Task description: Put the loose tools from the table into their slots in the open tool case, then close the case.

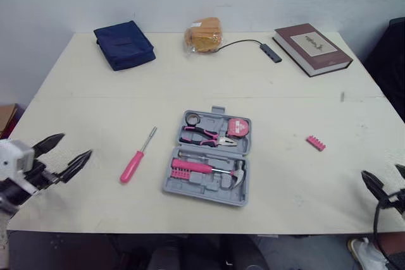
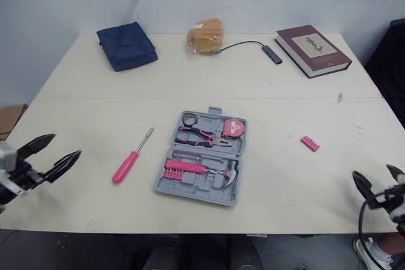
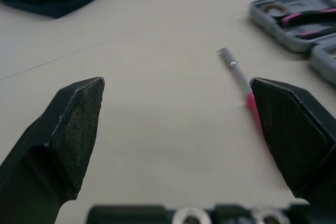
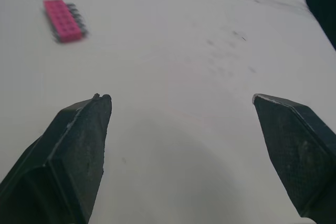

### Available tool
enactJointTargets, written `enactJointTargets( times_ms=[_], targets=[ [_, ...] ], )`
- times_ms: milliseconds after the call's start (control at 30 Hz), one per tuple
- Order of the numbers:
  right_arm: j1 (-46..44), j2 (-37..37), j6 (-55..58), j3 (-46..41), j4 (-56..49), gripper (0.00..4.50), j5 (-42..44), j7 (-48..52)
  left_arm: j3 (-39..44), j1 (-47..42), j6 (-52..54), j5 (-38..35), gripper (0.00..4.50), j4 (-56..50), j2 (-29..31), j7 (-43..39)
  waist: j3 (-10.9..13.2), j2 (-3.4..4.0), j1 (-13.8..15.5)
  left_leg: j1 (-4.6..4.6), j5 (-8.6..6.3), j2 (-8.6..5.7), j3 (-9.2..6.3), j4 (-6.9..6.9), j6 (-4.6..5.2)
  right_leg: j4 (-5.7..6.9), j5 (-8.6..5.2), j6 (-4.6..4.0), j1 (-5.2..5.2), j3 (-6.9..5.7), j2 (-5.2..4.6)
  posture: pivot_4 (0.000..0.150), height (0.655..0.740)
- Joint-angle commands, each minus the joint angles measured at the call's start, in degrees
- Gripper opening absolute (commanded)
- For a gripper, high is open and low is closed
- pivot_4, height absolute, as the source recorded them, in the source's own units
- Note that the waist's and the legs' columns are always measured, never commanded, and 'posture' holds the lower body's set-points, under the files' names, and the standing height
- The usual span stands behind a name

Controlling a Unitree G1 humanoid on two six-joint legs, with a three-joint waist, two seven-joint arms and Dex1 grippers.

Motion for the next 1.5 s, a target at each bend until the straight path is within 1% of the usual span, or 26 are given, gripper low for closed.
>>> enactJointTargets(
  times_ms=[33,133,300,367,500,600,700,867,1000,1100,1300,1333,1500],
  targets=[
    [-2.4,-2.4,0.6,3.2,-1.8,4.5,-0.2,4.0,-3.5,-3.1,1.7,-3.0,4.48,-5.3,1.4,-2.8,0.0,0.0,0.0,-0.01,0.0,0.0,0.0,0.0,0.0,0.0,0.0,0.01,0.0,0.0,0.01,0.15,0.74],
    [-6.4,-4.3,0.7,6.9,1.3,4.5,-1.3,7.8,-8.7,-5.1,3.4,-2.5,4.48,-8.5,3.0,-5.7,0.0,0.01,0.0,-0.02,0.0,0.0,0.01,0.0,0.0,-0.03,0.01,0.02,0.01,-0.01,0.06,0.15,0.74],
    [-16.8,-6.5,2.4,13.2,11.5,4.5,-3.3,14.3,-18.9,-9.9,11.0,-8.1,4.48,-17.0,4.5,-10.9,0.1,-0.02,-0.1,-0.08,0.02,-0.02,0.05,0.12,0.05,-0.03,0.07,0.13,0.01,0.03,0.11,0.15,0.74],
    [-20.4,-6.4,1.6,14.8,15.9,4.5,-4.4,15.2,-21.0,-11.3,12.8,-9.8,4.48,-18.6,4.4,-11.9,0.1,-0.01,-0.1,-0.05,0.04,-0.04,0.08,0.11,0.06,-0.02,0.08,0.15,0.02,0.06,0.12,0.15,0.74],
    [-26.4,-6.0,1.1,17.2,23.1,4.5,-5.8,17.2,-22.1,-13.2,13.7,-10.5,4.48,-18.6,4.3,-13.0,0.2,0.06,-0.1,-0.07,0.09,-0.02,0.06,0.1,-0.01,0.01,0.08,0.14,-0.02,0.03,0.22,0.15,0.74],
    [-30.9,-6.3,3.2,18.7,29.3,4.5,-6.1,20.6,-22.9,-14.3,14.5,-10.5,4.48,-18.9,4.9,-14.5,0.2,0.06,-0.2,-0.06,0.11,-0.04,0.09,0.14,0.0,0.02,0.08,0.15,-0.01,0.04,0.25,0.15,0.74],
    [-34.7,-6.6,1.0,19.8,35.4,4.5,-8.1,21.2,-23.0,-15.0,14.9,-10.3,4.48,-18.6,5.8,-15.8,0.2,0.03,-0.2,-0.06,0.11,-0.05,0.1,0.15,0.0,0.0,0.09,0.16,-0.01,0.05,0.25,0.15,0.74],
    [-38.3,-6.1,-1.2,21.1,41.3,4.5,-10.2,22.9,-22.5,-15.1,15.5,-10.2,4.48,-18.8,6.0,-16.1,0.2,-0.01,-0.4,-0.06,0.11,-0.06,0.11,0.18,0.01,-0.01,0.1,0.17,0.02,0.06,0.24,0.15,0.74],
    [-39.6,-6.3,-2.4,21.2,44.4,4.5,-11.3,23.3,-22.4,-14.6,15.5,-10.0,4.48,-19.2,6.0,-16.0,0.2,-0.04,-0.5,-0.04,0.12,-0.06,0.11,0.21,-0.01,-0.01,0.1,0.19,0.05,0.07,0.24,0.15,0.74],
    [-39.9,-6.4,-3.0,21.9,45.5,3.7,-12.0,24.2,-22.4,-14.4,15.5,-9.9,4.5,-19.1,6.0,-16.2,0.2,-0.05,-0.5,-0.03,0.12,-0.05,0.1,0.21,-0.01,-0.01,0.11,0.19,0.07,0.06,0.23,0.15,0.74],
    [-39.0,-6.0,-5.2,21.3,47.4,0.82,-12.2,23.4,-22.8,-14.4,15.5,-9.8,4.5,-19.1,6.1,-16.9,0.2,-0.08,-0.4,-0.04,0.13,-0.03,0.07,0.18,-0.06,-0.04,0.1,0.18,0.07,0.04,0.24,0.15,0.74],
    [-38.8,-6.2,-5.8,21.0,47.7,0.7,-12.1,23.0,-23.3,-14.3,15.4,-9.6,4.5,-19.2,6.0,-17.4,0.2,-0.09,-0.4,-0.03,0.13,-0.03,0.07,0.19,-0.06,-0.04,0.1,0.18,0.08,0.04,0.24,0.15,0.74],
    [-39.1,-6.1,-10.5,17.4,46.1,0.7,-9.1,23.5,-25.5,-15.9,13.5,-7.9,4.5,-18.3,4.5,-17.8,0.2,-0.13,-0.2,-0.02,0.12,-0.07,0.07,0.2,-0.05,-0.08,0.11,0.19,0.12,0.04,0.21,0.15,0.74]
  ],
)
